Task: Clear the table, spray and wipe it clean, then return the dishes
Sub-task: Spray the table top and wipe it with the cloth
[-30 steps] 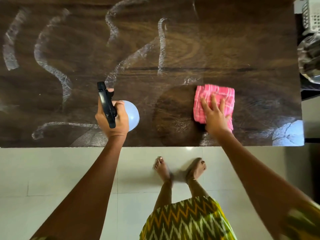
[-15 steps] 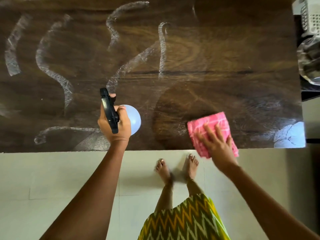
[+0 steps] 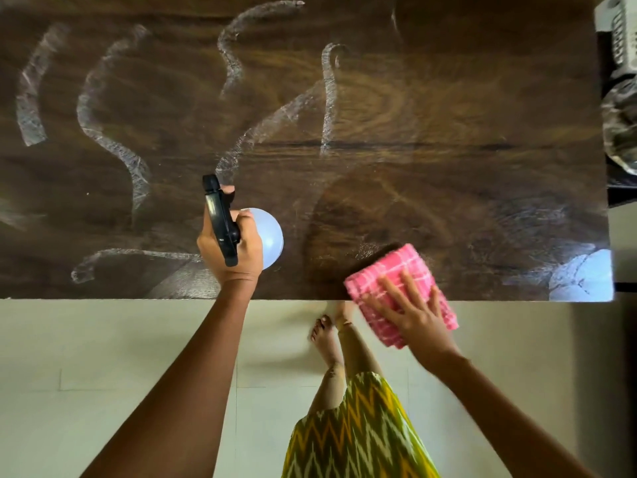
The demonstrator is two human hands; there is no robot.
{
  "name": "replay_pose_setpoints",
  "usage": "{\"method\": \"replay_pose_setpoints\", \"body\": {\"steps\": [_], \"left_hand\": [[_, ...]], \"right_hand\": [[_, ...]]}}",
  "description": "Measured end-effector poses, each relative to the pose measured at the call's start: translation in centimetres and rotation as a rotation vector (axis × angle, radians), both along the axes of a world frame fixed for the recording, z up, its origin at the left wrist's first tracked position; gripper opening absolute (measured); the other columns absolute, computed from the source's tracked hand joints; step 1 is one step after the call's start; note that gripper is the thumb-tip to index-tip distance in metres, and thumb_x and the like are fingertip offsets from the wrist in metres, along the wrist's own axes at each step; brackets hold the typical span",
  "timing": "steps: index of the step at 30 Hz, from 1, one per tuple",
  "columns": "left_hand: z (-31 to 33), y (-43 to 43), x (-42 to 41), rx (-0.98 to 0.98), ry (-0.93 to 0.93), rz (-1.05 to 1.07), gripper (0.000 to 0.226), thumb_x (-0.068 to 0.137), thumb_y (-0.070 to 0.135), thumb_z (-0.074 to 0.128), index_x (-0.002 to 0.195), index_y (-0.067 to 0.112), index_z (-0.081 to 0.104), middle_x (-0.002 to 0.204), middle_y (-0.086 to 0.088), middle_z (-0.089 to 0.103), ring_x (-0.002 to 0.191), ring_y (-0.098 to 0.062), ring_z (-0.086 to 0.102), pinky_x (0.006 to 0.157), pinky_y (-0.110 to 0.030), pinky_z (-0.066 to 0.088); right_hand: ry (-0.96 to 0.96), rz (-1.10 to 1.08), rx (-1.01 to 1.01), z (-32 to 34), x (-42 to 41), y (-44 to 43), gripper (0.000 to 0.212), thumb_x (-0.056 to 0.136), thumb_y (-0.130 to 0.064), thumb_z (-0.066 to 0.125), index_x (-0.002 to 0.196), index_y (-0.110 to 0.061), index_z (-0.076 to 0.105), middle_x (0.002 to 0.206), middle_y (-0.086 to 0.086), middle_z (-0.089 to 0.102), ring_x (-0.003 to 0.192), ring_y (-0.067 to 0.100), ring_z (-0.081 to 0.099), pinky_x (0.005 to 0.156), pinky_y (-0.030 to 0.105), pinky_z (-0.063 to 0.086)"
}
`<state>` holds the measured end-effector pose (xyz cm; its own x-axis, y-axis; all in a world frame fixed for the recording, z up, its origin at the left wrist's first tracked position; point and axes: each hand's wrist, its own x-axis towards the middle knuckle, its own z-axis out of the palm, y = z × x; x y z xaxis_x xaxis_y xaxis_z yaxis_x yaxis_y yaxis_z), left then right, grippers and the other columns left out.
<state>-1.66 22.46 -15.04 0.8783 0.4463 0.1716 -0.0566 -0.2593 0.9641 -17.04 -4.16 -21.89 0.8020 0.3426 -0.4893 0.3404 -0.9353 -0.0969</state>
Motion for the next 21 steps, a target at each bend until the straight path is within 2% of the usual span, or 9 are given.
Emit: {"method": "replay_pose_setpoints", "body": {"steps": [1,3,5,7,11,14,17,19,21], "left_hand": [[-4.1,-0.6,-1.7,0.006,0.061,0.044,0.036,0.075,0.010,0.045,0.090,-0.017,0.064,0.081,0.046,0.057,0.076,0.022,0.053,0.072,-0.003,0.042],[-3.8,-0.8,-2.4,-0.009,0.149,-0.075,0.036,0.076,0.009,0.046,0.090,-0.018,0.064,0.082,0.047,0.057,0.077,0.022,0.054,0.073,-0.003,0.042],[-3.3,-1.0,-1.6,0.021,0.130,-0.024,0.042,0.076,0.016,0.045,0.089,-0.018,0.064,0.083,0.047,0.057,0.078,0.020,0.056,0.074,-0.005,0.044],[-2.8,-0.7,-1.1,0.058,0.138,-0.014,0.045,0.076,0.020,0.044,0.090,-0.019,0.063,0.086,0.046,0.058,0.077,0.018,0.057,0.073,-0.009,0.047],[-3.4,-0.4,-1.5,0.064,0.114,-0.038,0.044,0.080,0.021,0.045,0.089,-0.019,0.062,0.090,0.042,0.060,0.078,0.015,0.058,0.075,-0.025,0.052],[-3.4,-0.4,-1.5,0.061,0.171,0.003,0.045,0.077,0.024,0.046,0.083,-0.017,0.063,0.086,0.042,0.060,0.079,0.015,0.059,0.077,-0.034,0.054],[-2.7,-0.5,-1.1,0.081,0.180,-0.019,0.047,0.076,0.023,0.044,0.087,-0.018,0.064,0.090,0.043,0.060,0.083,0.017,0.057,0.079,-0.019,0.051],[-2.4,-0.3,-0.8,0.077,0.197,-0.027,0.047,0.075,0.024,0.043,0.087,-0.017,0.065,0.088,0.044,0.059,0.079,0.018,0.056,0.077,-0.007,0.044],[-2.5,-0.2,-0.7,0.070,0.215,-0.010,0.050,0.074,0.026,0.044,0.088,-0.016,0.065,0.086,0.045,0.058,0.075,0.016,0.058,0.076,-0.005,0.043]], "right_hand": [[0.019,-0.077,0.007,0.2,0.7,-1.2,0.110,0.045,-0.012,0.089,0.138,-0.033,0.033,0.147,0.009,0.028,0.134,0.047,0.024,0.082,0.081,0.028],[0.004,-0.267,0.032,0.3,4.0,-2.1,0.108,0.061,0.004,0.078,0.145,-0.034,0.022,0.154,0.009,0.017,0.139,0.047,0.007,0.090,0.081,0.020],[-0.005,-0.455,0.047,0.1,9.0,-0.8,0.098,0.079,0.005,0.061,0.147,-0.039,0.005,0.158,0.004,-0.006,0.140,0.042,-0.015,0.099,0.078,0.009],[-0.014,-0.527,0.040,-0.2,13.9,2.1,0.096,0.081,0.004,0.057,0.147,-0.040,0.002,0.157,0.001,-0.015,0.139,0.040,-0.020,0.099,0.076,0.007],[-0.012,-0.310,0.061,-0.3,17.5,8.3,0.093,0.083,0.010,0.049,0.147,-0.038,0.002,0.156,0.002,-0.019,0.138,0.042,-0.022,0.100,0.076,0.004],[0.001,-0.044,0.098,-0.5,13.1,9.3,0.087,0.085,-0.005,0.060,0.147,-0.038,0.010,0.157,0.004,-0.010,0.139,0.043,-0.015,0.101,0.076,0.007],[0.003,0.065,0.057,-0.1,7.7,5.5,0.097,0.054,-0.017,0.087,0.137,-0.036,0.041,0.150,0.009,0.032,0.135,0.046,0.024,0.085,0.080,0.027],[0.035,0.021,0.037,0.5,6.4,1.8,0.102,0.050,-0.019,0.088,0.138,-0.035,0.038,0.149,0.007,0.029,0.134,0.044,0.021,0.083,0.081,0.028],[0.063,-0.093,0.019,1.1,7.6,-0.8,0.099,0.067,-0.009,0.079,0.143,-0.038,0.022,0.156,0.006,0.012,0.139,0.042,0.002,0.094,0.078,0.022]]}}
